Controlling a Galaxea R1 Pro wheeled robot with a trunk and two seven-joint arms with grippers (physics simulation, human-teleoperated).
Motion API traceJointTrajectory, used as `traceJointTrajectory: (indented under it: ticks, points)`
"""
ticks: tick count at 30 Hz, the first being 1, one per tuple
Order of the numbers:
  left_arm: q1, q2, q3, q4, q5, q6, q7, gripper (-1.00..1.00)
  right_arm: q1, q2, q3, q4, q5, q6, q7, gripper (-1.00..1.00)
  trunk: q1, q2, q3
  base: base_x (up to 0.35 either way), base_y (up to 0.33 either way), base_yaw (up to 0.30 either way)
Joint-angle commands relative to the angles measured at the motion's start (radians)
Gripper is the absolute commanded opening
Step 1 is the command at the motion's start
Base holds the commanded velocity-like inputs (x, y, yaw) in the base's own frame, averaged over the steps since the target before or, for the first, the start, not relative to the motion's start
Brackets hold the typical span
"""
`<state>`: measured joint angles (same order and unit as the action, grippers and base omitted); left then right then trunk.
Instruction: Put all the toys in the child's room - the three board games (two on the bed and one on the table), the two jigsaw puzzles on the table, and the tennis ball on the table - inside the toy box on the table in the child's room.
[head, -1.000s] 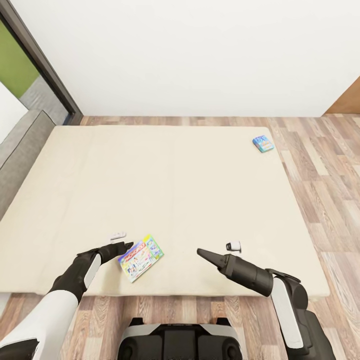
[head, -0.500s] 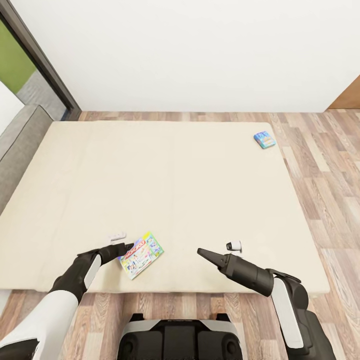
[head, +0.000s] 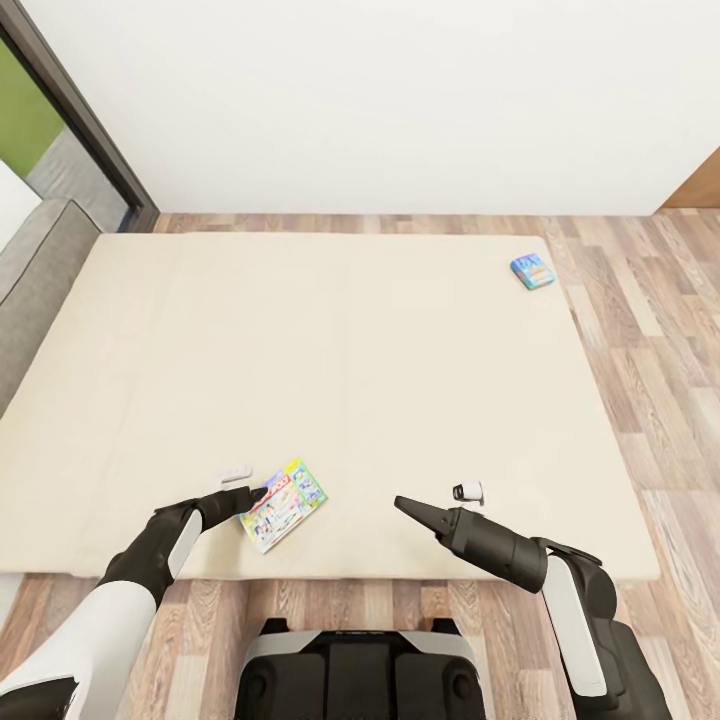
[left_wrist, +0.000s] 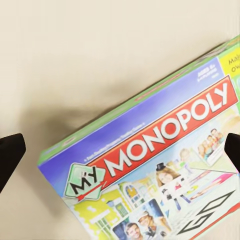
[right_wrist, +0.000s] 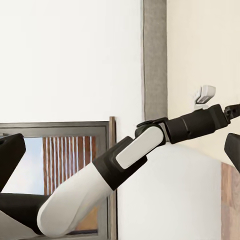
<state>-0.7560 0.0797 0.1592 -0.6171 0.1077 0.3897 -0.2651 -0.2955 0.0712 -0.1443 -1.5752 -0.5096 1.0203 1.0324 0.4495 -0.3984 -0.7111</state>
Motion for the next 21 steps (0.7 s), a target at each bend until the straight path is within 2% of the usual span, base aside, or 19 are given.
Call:
traceJointTrajectory:
  ticks: [1,21]
  points:
    - [0.000,0.000,0.003,-0.001,0.010,0.010,-0.002,1.00,-0.001,0.001,-0.002,0.000,0.003,0.003,0.005,1.00,0.000,-0.002,-0.003,0.000,0.000,0.000]
    - [0.000,0.000,0.002,-0.001,0.009,0.009,-0.002,1.00,-0.001,0.002,-0.001,0.000,0.003,-0.003,0.001,1.00,0.000,-0.002,-0.035,0.000,0.000,0.000]
